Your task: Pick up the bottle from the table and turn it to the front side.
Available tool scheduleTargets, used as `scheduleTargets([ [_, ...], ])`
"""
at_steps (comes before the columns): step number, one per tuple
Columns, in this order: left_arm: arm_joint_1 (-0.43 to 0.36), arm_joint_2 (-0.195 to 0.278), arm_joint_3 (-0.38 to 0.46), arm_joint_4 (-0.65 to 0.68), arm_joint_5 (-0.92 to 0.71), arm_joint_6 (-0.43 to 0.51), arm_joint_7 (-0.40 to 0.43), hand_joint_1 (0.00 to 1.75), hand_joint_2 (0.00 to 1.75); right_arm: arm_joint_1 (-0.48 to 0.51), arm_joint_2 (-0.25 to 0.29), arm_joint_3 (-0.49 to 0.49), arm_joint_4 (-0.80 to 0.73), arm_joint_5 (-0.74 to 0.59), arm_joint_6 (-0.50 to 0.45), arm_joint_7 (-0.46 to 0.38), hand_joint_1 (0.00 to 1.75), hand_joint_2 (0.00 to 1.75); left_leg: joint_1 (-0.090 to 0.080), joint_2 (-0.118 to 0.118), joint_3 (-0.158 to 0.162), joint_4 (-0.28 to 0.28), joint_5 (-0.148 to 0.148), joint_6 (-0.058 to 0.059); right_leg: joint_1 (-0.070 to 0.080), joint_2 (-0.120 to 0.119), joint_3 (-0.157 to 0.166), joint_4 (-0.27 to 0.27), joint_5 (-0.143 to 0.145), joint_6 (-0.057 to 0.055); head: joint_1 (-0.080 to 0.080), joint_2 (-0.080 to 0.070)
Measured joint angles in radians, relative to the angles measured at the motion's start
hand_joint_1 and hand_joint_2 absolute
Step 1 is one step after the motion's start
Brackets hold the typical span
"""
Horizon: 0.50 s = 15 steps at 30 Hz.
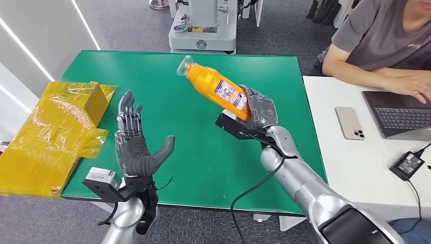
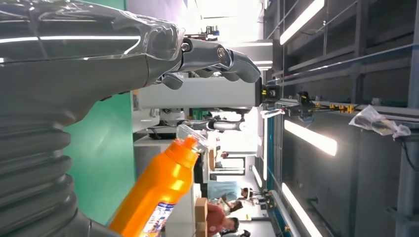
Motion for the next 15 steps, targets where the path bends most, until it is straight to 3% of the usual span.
scheduleTargets([
  [4, -0.010, -0.001, 0.000, 0.002, 0.024, 0.014, 0.000, 0.00, 1.75, 0.027, 0.023, -0.064, -0.022, -0.046, -0.115, -0.054, 1.75, 1.75, 0.000, 0.000, 0.000, 0.000, 0.000, 0.000, 0.000, 0.000, 0.000, 0.000, 0.000, 0.000, 0.000, 0.000],
  [8, -0.024, -0.007, 0.000, 0.011, 0.059, 0.028, 0.005, 0.00, 1.75, 0.062, 0.049, -0.140, -0.058, -0.096, -0.228, -0.163, 1.75, 1.75, 0.000, 0.000, 0.000, 0.000, 0.000, 0.000, 0.000, 0.000, 0.000, 0.000, 0.000, 0.000, 0.000, 0.000],
  [11, -0.042, -0.011, 0.000, 0.030, 0.068, 0.037, 0.031, 0.00, 1.75, 0.091, 0.065, -0.161, -0.087, -0.105, -0.222, -0.243, 1.75, 1.75, 0.000, 0.000, 0.000, 0.000, 0.000, 0.000, 0.000, 0.001, 0.000, 0.000, 0.000, 0.000, 0.000, 0.000],
  [15, -0.069, -0.010, 0.000, 0.087, 0.051, 0.032, 0.071, 0.00, 1.75, 0.118, 0.080, -0.161, -0.116, -0.085, -0.184, -0.281, 1.75, 1.75, 0.000, 0.000, 0.000, 0.000, 0.000, 0.000, 0.000, 0.000, -0.001, 0.000, 0.000, 0.000, 0.000, 0.000],
])
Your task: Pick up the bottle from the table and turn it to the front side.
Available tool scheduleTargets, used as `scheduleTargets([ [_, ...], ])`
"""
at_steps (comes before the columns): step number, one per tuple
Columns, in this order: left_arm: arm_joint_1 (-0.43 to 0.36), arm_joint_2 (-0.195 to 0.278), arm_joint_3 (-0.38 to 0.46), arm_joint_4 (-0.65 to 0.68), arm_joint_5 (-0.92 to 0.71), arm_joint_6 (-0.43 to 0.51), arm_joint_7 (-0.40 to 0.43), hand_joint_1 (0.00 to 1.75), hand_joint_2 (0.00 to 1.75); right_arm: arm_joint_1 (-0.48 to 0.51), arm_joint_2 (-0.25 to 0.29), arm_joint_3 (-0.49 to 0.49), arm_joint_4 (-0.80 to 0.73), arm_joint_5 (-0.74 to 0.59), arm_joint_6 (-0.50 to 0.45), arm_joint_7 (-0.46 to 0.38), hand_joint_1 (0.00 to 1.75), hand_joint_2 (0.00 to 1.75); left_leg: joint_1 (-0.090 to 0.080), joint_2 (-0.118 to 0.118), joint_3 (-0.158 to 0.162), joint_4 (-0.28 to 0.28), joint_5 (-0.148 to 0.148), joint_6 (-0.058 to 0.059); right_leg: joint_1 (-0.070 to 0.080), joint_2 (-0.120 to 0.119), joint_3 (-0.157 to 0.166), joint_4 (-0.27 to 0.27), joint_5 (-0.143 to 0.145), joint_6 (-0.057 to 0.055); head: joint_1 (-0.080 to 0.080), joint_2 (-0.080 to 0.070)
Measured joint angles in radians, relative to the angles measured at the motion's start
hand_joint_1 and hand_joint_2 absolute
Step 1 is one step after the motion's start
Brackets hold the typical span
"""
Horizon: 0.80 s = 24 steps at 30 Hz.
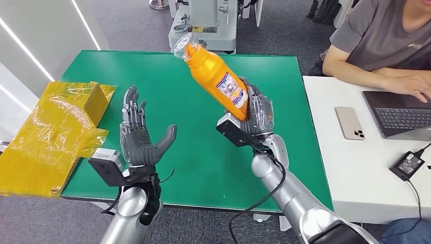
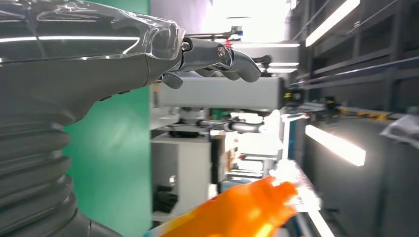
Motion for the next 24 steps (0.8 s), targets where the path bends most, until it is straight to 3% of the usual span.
scheduleTargets([
  [11, -0.059, -0.001, 0.000, 0.128, -0.020, -0.111, 0.029, 0.00, 1.75, 0.036, 0.004, 0.036, -0.034, 0.038, 0.157, -0.040, 1.75, 1.75, 0.000, 0.000, 0.000, 0.000, 0.000, 0.000, 0.000, 0.000, 0.000, 0.000, 0.000, 0.000, 0.000, 0.000],
  [24, -0.075, -0.001, 0.000, 0.163, -0.020, -0.124, 0.034, 0.00, 1.75, 0.044, 0.004, 0.059, -0.034, 0.039, 0.172, -0.041, 1.75, 1.75, 0.000, 0.000, 0.000, 0.000, 0.000, 0.000, 0.000, 0.000, 0.000, 0.000, 0.000, 0.000, 0.000, 0.000],
])
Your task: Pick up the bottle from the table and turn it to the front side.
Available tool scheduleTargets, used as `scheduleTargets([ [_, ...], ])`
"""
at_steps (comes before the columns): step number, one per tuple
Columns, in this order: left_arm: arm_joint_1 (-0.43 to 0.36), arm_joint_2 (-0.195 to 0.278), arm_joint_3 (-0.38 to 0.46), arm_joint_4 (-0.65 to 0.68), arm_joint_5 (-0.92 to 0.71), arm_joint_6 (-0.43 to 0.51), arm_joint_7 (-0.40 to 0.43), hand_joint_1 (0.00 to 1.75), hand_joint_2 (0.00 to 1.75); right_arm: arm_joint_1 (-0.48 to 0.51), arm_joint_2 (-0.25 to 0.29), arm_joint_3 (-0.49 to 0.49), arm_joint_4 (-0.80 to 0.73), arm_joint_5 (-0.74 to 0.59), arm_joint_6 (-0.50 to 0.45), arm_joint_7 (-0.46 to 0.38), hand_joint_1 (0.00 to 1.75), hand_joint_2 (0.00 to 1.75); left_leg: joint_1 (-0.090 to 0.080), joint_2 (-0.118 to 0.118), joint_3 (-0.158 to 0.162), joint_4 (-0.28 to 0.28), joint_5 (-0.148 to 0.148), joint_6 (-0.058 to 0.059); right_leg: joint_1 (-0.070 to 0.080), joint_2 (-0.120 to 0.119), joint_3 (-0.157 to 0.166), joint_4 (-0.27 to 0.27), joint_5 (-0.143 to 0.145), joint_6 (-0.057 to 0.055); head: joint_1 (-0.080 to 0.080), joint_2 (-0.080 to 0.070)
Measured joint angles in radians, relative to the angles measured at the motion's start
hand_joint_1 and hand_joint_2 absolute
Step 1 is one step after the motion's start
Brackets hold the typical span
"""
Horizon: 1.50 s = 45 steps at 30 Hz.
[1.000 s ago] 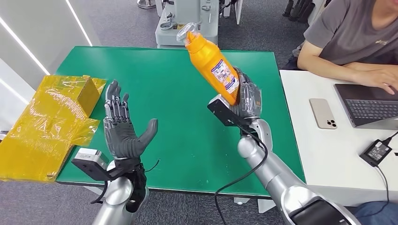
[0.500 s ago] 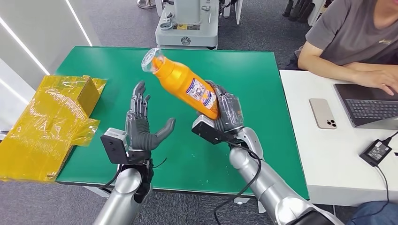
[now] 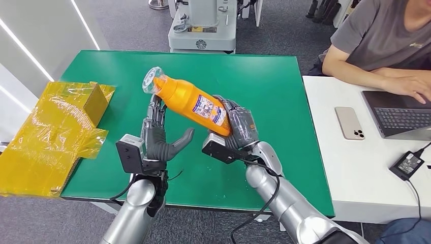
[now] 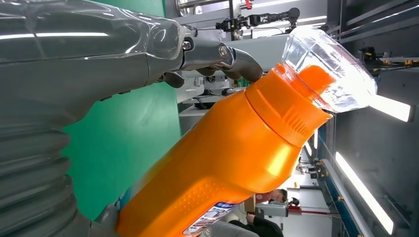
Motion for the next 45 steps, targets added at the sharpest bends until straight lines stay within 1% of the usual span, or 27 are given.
scheduleTargets([
  [4, -0.003, 0.000, 0.000, 0.007, -0.003, -0.012, 0.000, 0.00, 1.75, 0.002, 0.000, 0.001, -0.001, 0.006, 0.022, -0.001, 1.75, 1.75, 0.000, 0.000, 0.000, 0.000, 0.000, 0.000, 0.000, 0.000, 0.000, 0.000, 0.000, 0.000, 0.000, 0.000],
  [15, -0.029, -0.009, 0.001, 0.040, -0.011, -0.055, 0.003, 0.00, 1.75, 0.047, -0.004, -0.001, -0.037, 0.074, 0.183, -0.028, 1.75, 1.75, 0.000, 0.000, 0.000, 0.000, 0.000, 0.000, 0.000, 0.000, 0.000, 0.000, 0.000, 0.000, 0.000, 0.000],
  [20, -0.037, -0.009, 0.001, 0.053, -0.011, -0.059, 0.001, 0.00, 1.75, 0.051, -0.008, 0.003, -0.030, 0.106, 0.254, -0.028, 1.75, 1.75, 0.000, 0.000, 0.000, 0.000, 0.000, 0.000, 0.000, 0.000, 0.000, 0.000, 0.000, 0.000, 0.000, 0.000],
  [28, -0.037, -0.009, 0.001, 0.062, -0.010, -0.058, 0.000, 0.00, 1.75, 0.046, -0.012, 0.006, -0.010, 0.110, 0.278, -0.029, 1.75, 1.75, 0.000, 0.000, 0.000, 0.000, 0.000, 0.000, 0.000, 0.000, 0.000, 0.000, 0.000, 0.000, 0.000, 0.000],
  [32, -0.037, -0.009, 0.001, 0.062, -0.009, -0.057, 0.000, 0.00, 1.75, 0.033, -0.012, 0.006, 0.008, 0.112, 0.303, -0.039, 1.75, 1.75, 0.000, 0.000, 0.000, 0.000, 0.000, 0.000, 0.000, 0.000, 0.000, 0.000, 0.000, 0.000, 0.000, 0.000],
  [37, -0.036, -0.009, 0.001, 0.062, -0.009, -0.057, 0.000, 0.00, 1.75, 0.018, -0.012, 0.010, 0.027, 0.122, 0.310, -0.046, 1.75, 1.75, 0.000, 0.000, 0.000, 0.000, 0.000, 0.000, 0.000, 0.000, 0.000, 0.000, 0.000, 0.000, 0.000, 0.000],
  [41, -0.034, -0.009, 0.002, 0.062, -0.009, -0.059, -0.002, 1.75, 1.75, 0.009, -0.012, 0.016, 0.040, 0.127, 0.308, -0.047, 1.75, 1.75, 0.000, 0.000, 0.000, 0.000, 0.000, 0.000, 0.000, 0.000, 0.000, 0.000, 0.000, 0.000, 0.000, 0.000],
  [45, -0.029, -0.009, 0.002, 0.062, -0.006, -0.085, -0.019, 1.75, 1.75, 0.004, -0.012, 0.018, 0.044, 0.134, 0.304, -0.048, 1.75, 1.75, 0.000, 0.000, 0.000, 0.000, 0.000, 0.000, 0.000, 0.000, 0.000, 0.000, 0.000, 0.000, 0.000, 0.000],
])
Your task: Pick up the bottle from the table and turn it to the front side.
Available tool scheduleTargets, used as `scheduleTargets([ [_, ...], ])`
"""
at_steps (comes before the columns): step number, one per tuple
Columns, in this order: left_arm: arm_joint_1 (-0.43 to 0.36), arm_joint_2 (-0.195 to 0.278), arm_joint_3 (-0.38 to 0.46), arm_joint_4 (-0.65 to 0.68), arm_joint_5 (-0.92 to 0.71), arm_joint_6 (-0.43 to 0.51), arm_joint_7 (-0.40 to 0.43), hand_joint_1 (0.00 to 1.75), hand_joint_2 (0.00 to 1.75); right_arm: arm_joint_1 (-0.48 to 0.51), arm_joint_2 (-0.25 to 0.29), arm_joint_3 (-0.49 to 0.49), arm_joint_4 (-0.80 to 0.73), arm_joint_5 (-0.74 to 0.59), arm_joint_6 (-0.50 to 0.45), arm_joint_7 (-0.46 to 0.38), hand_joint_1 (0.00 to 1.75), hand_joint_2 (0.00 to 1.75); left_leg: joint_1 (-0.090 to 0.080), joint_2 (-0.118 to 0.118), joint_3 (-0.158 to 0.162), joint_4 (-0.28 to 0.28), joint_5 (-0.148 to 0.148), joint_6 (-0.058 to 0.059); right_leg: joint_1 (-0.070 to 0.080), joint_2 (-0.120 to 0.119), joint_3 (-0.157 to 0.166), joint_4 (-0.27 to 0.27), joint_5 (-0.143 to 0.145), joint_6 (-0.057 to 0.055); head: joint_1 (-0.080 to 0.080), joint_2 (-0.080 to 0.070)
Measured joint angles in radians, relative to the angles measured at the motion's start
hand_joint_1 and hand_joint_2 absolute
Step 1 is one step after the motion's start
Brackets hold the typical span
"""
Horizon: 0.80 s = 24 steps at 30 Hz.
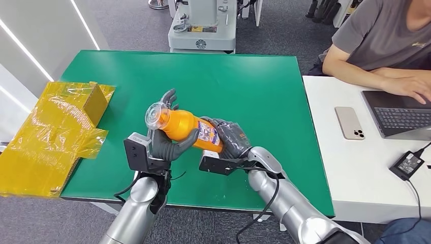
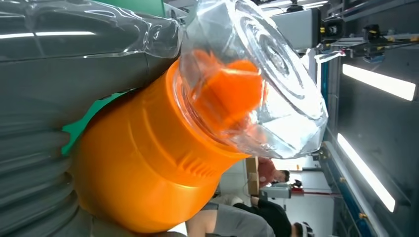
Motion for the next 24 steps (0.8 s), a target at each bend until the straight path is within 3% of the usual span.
scheduleTargets([
  [15, 0.007, -0.003, 0.011, -0.005, -0.007, -0.058, -0.017, 1.75, 1.75, 0.006, 0.000, 0.004, 0.000, 0.018, -0.023, 0.001, 1.71, 1.75, 0.000, 0.000, 0.000, 0.000, 0.000, 0.000, 0.000, 0.000, 0.000, 0.000, 0.000, 0.000, 0.000, 0.000],
  [16, 0.008, -0.004, 0.012, -0.005, -0.008, -0.059, -0.017, 1.75, 1.75, 0.007, 0.000, 0.004, -0.002, 0.019, -0.028, 0.003, 1.39, 1.75, 0.000, 0.000, 0.000, 0.000, 0.000, 0.000, 0.000, 0.000, 0.000, 0.000, 0.000, 0.000, 0.000, 0.000],
  [19, 0.009, -0.005, 0.015, -0.008, -0.010, -0.063, -0.017, 1.75, 1.75, 0.013, 0.000, 0.004, -0.012, 0.020, -0.050, 0.016, 0.11, 1.75, 0.000, 0.000, 0.000, 0.000, 0.000, 0.000, 0.000, 0.000, 0.000, 0.000, 0.000, 0.000, 0.000, 0.000],
  [20, 0.009, -0.005, 0.015, -0.010, -0.011, -0.065, -0.017, 1.75, 1.75, 0.016, 0.000, 0.004, -0.017, 0.020, -0.060, 0.022, 0.00, 1.75, 0.000, 0.000, 0.000, 0.000, 0.000, 0.000, 0.000, 0.000, 0.000, 0.000, 0.000, 0.000, 0.000, 0.000],
  [24, 0.010, -0.006, 0.015, -0.015, -0.013, -0.071, -0.016, 1.75, 1.75, 0.029, 0.000, 0.005, -0.038, 0.020, -0.085, 0.033, 0.00, 1.75, 0.000, 0.000, 0.000, 0.000, 0.000, 0.000, 0.000, 0.000, 0.000, 0.000, 0.000, 0.000, 0.000, 0.000],
])
